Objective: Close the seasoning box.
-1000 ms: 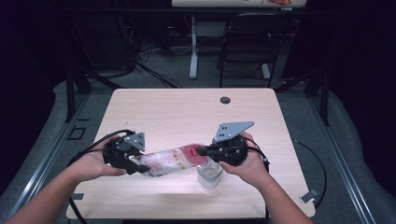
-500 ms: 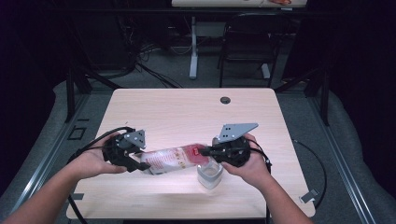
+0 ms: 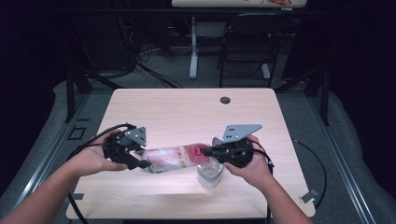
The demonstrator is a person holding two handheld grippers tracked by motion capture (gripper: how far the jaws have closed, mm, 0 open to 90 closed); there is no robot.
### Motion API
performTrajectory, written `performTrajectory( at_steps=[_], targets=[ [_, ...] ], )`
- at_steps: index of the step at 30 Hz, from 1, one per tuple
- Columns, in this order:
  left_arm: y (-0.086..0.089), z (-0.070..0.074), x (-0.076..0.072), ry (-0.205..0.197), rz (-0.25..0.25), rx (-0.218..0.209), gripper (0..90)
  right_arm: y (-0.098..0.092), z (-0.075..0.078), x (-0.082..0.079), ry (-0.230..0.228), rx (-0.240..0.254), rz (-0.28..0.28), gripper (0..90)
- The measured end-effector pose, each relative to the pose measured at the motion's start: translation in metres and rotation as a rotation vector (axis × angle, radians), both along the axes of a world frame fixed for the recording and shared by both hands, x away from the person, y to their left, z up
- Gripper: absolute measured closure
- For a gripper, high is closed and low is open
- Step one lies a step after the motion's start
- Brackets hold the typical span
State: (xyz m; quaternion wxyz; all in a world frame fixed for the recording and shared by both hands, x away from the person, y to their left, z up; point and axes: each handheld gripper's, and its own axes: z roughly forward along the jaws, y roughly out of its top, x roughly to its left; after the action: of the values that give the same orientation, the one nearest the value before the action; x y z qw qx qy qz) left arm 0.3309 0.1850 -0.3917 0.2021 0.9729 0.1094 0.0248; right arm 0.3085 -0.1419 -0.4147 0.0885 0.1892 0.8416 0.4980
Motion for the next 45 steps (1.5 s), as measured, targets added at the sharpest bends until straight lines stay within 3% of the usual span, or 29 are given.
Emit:
performTrajectory(
  at_steps=[10, 29, 45],
  targets=[
    [-0.004, 0.006, 0.002, -0.004, -0.01, 0.013, 60.7, -0.004, -0.002, -0.001, 0.002, 0.01, -0.008, 90.0],
    [-0.009, 0.018, 0.003, -0.016, -0.022, -0.003, 61.2, -0.015, -0.008, -0.004, 0.003, 0.042, -0.032, 90.0],
    [-0.017, 0.026, 0.004, -0.017, -0.034, 0.032, 61.6, -0.019, -0.013, -0.007, -0.013, 0.066, -0.048, 90.0]
  ],
)
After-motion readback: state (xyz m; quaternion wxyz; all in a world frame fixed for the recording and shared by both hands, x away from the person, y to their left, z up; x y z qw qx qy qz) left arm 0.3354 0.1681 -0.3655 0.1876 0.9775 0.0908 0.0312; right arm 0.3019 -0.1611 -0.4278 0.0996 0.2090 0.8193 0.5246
